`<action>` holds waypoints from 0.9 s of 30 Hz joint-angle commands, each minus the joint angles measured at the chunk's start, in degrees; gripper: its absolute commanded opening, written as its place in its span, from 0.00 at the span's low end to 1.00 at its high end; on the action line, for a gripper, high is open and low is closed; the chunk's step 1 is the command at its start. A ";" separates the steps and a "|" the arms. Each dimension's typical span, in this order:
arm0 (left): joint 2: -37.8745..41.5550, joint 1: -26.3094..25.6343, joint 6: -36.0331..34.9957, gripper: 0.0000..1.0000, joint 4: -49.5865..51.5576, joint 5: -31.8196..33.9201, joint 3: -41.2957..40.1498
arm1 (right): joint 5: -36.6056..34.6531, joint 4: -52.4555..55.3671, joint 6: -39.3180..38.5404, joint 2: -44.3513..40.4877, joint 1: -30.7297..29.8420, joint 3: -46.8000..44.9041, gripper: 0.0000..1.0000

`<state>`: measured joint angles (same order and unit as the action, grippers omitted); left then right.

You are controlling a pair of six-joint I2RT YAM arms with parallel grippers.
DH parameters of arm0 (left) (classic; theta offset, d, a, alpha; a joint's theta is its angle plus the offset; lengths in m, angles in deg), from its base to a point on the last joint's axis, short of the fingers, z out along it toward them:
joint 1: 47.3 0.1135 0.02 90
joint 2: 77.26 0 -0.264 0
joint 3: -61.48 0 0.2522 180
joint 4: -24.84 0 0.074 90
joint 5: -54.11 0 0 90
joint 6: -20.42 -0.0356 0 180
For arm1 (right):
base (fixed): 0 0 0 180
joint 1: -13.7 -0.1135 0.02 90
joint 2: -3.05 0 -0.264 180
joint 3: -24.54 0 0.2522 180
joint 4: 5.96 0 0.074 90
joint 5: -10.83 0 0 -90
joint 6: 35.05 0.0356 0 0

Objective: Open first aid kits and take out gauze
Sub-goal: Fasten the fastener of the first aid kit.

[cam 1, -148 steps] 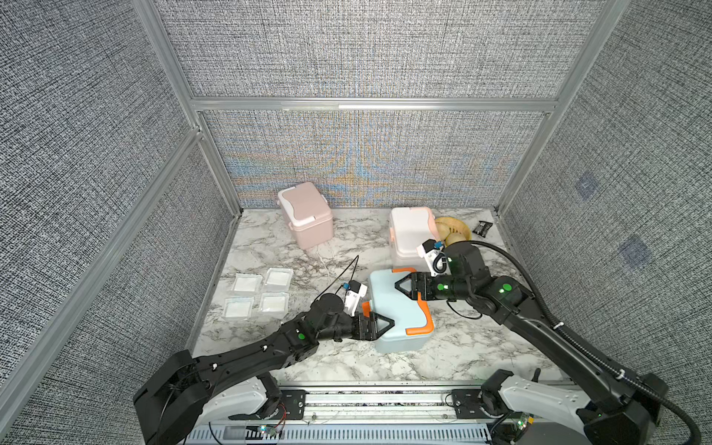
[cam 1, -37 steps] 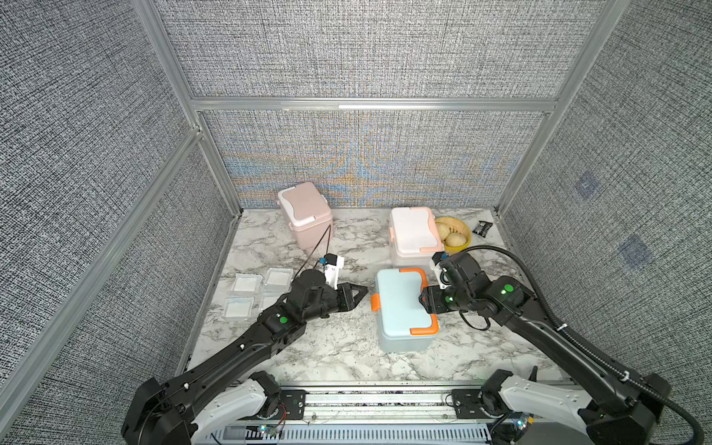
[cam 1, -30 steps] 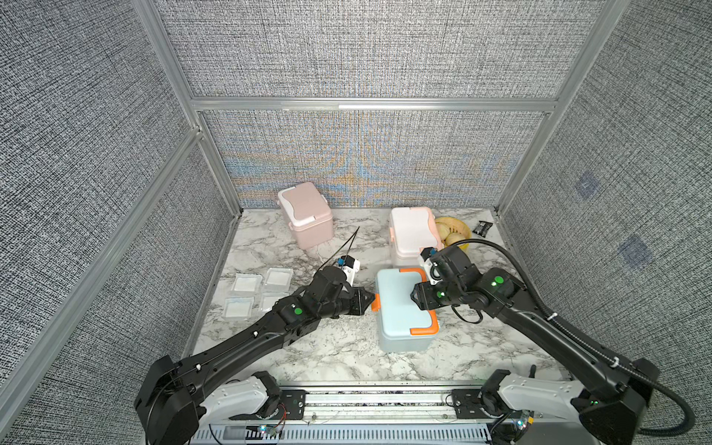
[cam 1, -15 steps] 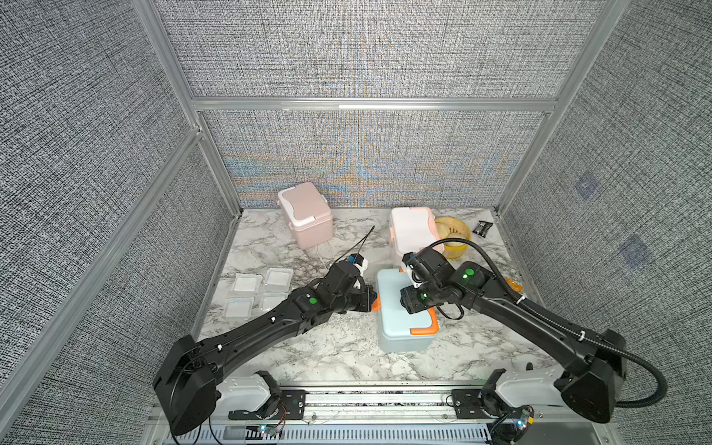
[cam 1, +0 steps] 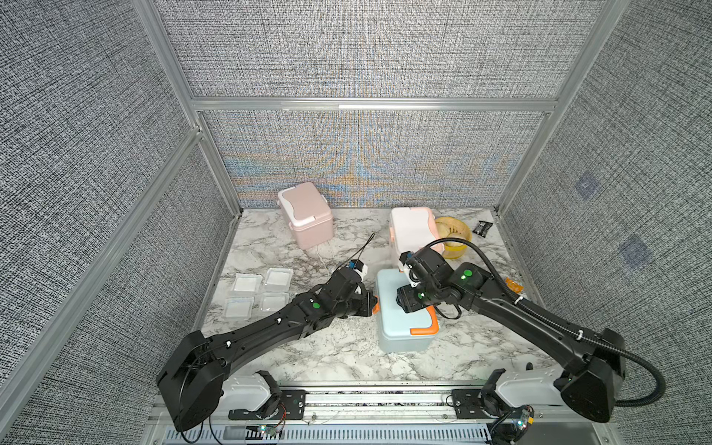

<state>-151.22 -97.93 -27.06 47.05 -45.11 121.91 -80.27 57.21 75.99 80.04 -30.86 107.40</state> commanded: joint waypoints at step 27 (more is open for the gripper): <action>0.13 -0.26 2.88 0.67 -6.54 -6.56 -1.15 | 9.90 -7.35 4.81 -12.47 10.04 -15.08 0.81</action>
<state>-150.56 -98.17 -24.48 42.99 -50.40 120.67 -73.72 51.16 81.13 66.62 -20.82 92.34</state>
